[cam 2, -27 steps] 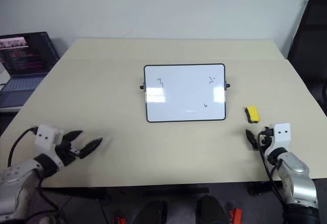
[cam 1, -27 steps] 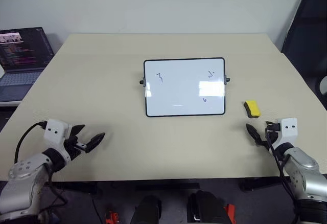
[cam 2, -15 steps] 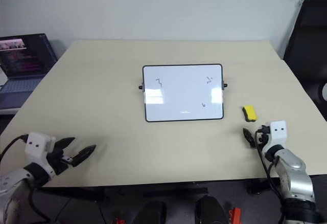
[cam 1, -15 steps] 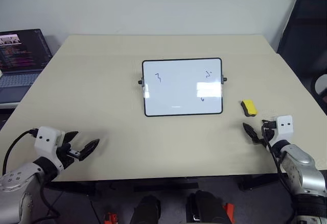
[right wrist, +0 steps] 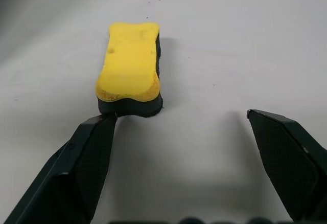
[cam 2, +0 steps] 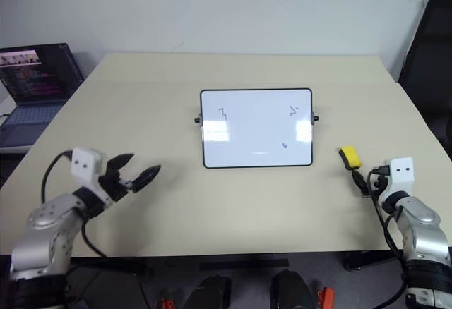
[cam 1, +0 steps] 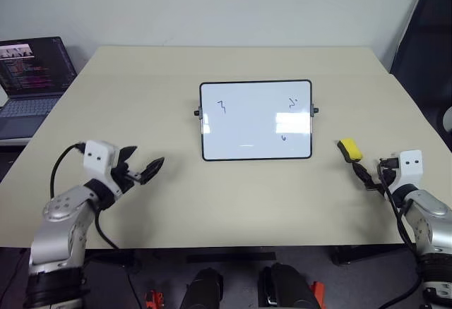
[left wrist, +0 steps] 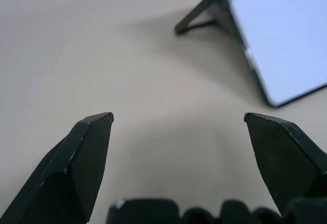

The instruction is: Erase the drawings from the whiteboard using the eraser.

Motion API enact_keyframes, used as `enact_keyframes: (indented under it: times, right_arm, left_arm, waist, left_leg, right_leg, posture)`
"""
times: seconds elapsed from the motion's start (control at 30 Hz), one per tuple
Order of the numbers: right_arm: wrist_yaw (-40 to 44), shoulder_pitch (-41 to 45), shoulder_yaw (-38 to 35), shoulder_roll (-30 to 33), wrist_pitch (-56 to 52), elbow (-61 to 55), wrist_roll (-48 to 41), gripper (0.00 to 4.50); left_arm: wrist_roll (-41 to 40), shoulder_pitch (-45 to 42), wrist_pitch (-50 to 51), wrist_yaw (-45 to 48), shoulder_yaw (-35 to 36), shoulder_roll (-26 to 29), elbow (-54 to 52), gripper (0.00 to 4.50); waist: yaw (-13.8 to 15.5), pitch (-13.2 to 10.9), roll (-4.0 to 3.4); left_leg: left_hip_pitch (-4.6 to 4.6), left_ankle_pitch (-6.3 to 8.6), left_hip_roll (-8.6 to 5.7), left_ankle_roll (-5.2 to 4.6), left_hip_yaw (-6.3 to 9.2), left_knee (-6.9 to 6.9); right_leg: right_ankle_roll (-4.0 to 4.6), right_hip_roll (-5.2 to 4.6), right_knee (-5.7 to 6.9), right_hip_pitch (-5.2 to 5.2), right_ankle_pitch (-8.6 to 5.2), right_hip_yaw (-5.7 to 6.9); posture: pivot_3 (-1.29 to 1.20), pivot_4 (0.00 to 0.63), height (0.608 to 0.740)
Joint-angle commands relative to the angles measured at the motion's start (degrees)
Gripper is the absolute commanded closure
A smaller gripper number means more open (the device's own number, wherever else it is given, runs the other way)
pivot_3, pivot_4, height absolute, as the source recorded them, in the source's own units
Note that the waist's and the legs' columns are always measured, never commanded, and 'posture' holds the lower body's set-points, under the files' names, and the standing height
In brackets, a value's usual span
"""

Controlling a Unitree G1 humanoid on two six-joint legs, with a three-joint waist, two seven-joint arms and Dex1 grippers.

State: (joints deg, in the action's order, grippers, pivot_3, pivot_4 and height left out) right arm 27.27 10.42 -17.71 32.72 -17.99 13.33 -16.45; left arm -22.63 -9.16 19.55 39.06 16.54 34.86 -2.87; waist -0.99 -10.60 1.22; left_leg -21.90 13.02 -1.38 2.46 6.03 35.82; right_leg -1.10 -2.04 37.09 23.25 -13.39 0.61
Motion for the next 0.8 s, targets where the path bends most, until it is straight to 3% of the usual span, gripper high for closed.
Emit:
enact_keyframes:
  times: [0.03,0.3,0.5,0.8]
  right_arm:
    - [0.7,0.9,-0.5,2.3,-2.4,-3.8,-0.3,0.02]
    - [1.4,2.4,0.7,3.0,-15.3,-13.7,-4.2,0.02]
    - [-1.9,5.6,2.7,-0.3,-20.5,-15.6,-3.8,0.02]
    - [-7.2,14.2,4.1,-4.2,-20.2,-7.0,-0.7,0.02]
  left_arm:
    - [-1.1,-5.2,0.6,1.3,-3.1,-0.4,-2.9,0.0]
    - [-7.1,-13.7,8.7,8.6,-13.1,-3.5,-7.6,0.0]
    - [-3.2,-17.2,4.9,12.0,-20.0,-7.1,-2.2,0.0]
    - [2.4,-20.2,-2.8,13.3,-25.8,-13.8,5.0,0.0]
  waist:
    - [0.0,0.0,0.0]
    - [-0.7,0.0,0.0]
    - [-0.7,0.0,0.0]
    - [-0.6,0.0,-0.01]
  left_leg:
    - [0.01,0.0,-0.01,0.0,-0.03,0.0]
    - [0.0,0.0,-0.04,-0.01,-0.2,0.06]
    - [0.0,0.01,0.02,-0.02,-0.14,0.1]
    - [-0.03,0.01,0.0,-0.03,-0.16,0.1]
  right_leg:
    - [-0.01,0.0,-0.01,0.0,0.0,0.0]
    - [-0.16,0.22,-0.03,-0.01,0.09,-0.04]
    - [-0.13,0.39,-0.01,0.0,0.1,-0.02]
    - [-0.13,0.43,-0.04,0.0,0.13,-0.11]
  posture:
    - [0.0,0.15,0.74]
    - [0.0,0.15,0.74]
    - [0.0,0.15,0.74]
    - [0.0,0.15,0.74]
